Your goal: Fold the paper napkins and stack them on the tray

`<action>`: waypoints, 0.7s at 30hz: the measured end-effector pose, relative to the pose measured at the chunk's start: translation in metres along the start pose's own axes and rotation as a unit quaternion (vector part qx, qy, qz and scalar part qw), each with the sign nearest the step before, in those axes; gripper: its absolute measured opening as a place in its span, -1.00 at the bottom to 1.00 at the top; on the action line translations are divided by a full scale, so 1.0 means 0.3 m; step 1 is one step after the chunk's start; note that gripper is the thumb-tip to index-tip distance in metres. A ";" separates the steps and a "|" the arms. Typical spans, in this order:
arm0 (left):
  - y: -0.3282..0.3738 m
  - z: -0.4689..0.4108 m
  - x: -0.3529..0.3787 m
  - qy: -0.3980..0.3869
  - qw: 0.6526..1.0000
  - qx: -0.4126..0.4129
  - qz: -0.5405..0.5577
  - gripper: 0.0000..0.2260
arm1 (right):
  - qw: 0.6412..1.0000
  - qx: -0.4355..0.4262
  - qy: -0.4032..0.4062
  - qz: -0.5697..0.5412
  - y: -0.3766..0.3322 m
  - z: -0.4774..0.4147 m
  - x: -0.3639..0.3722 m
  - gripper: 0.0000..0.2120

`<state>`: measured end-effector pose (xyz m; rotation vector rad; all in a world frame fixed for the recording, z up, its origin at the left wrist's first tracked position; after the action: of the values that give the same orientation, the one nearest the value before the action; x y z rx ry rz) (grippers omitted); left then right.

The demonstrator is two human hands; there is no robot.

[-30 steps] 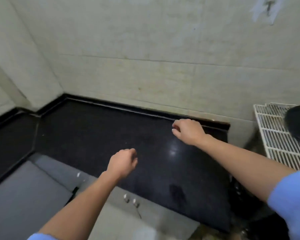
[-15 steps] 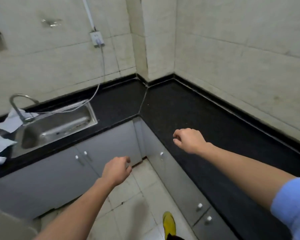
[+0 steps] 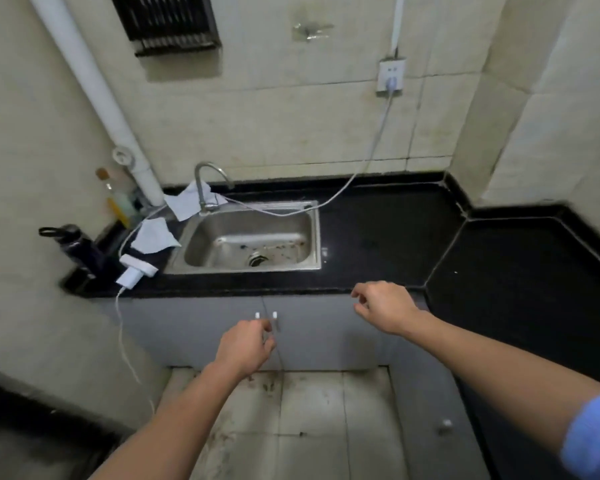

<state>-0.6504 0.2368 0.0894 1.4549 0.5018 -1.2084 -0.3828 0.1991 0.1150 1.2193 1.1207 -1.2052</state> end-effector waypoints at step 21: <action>-0.742 -0.734 -0.419 0.025 0.989 -0.131 0.061 -0.83 | 0.991 -0.118 -0.058 -0.022 -0.551 -1.130 0.035 -0.73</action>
<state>-0.7977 0.5393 0.0612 1.2729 0.5749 -0.9727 -0.5386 0.5407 0.0792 0.9379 1.1730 -1.1256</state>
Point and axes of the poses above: each hand's wrist, its own z-axis away from the middle knuckle, its own x-axis out of the palm, y = z × x, the point moved 4 cm from there along -z, towards the middle knuckle, and after that the axes turned 13 degrees about z, right-handed, at the moved point
